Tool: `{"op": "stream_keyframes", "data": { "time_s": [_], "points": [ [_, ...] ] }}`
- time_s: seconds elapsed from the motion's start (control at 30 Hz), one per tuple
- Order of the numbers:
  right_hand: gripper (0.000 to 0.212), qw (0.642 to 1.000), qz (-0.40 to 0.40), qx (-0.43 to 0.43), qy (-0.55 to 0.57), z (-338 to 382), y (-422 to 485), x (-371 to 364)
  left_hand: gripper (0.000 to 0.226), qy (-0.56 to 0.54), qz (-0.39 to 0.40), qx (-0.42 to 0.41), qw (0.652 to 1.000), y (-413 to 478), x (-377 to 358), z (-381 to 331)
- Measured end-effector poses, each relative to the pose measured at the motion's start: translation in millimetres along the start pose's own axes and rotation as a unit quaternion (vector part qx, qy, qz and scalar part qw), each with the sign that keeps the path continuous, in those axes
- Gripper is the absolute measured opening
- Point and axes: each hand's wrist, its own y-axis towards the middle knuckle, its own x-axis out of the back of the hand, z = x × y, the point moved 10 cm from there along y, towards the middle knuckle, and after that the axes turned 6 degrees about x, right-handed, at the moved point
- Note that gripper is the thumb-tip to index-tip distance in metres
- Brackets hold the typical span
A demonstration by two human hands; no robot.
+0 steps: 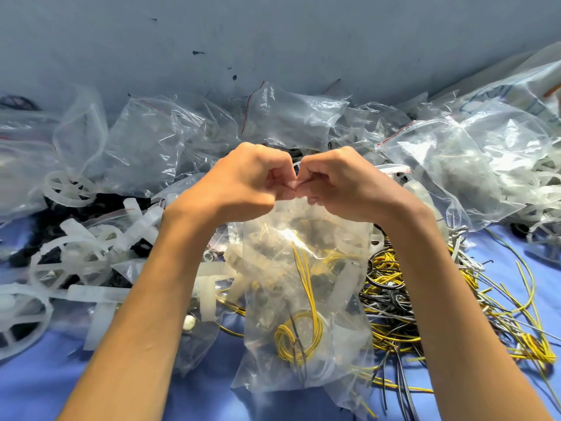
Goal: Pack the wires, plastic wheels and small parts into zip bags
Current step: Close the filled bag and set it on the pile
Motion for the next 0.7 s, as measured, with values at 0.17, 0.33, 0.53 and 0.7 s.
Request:
{"op": "stream_keyframes", "data": {
  "time_s": [0.17, 0.33, 0.53, 0.7],
  "points": [
    [0.017, 1.000, -0.014, 0.013, 0.005, 7, 0, 3, 0.032, 0.001, -0.009, 0.005, 1.000, 0, 2, 5],
    [0.010, 1.000, -0.008, 0.002, 0.011, 5, -1, 5, 0.018, -0.024, -0.013, 0.011, 1.000, 2, 2, 7],
    [0.011, 1.000, -0.004, -0.019, 0.005, -4, -4, 8, 0.012, -0.011, -0.009, 0.005, 1.000, 1, 2, 4],
    [0.015, 0.999, 0.012, -0.032, -0.005, -9, -4, 3, 0.011, -0.002, 0.003, 0.020, 1.000, 1, -1, 7]
  ]
}}
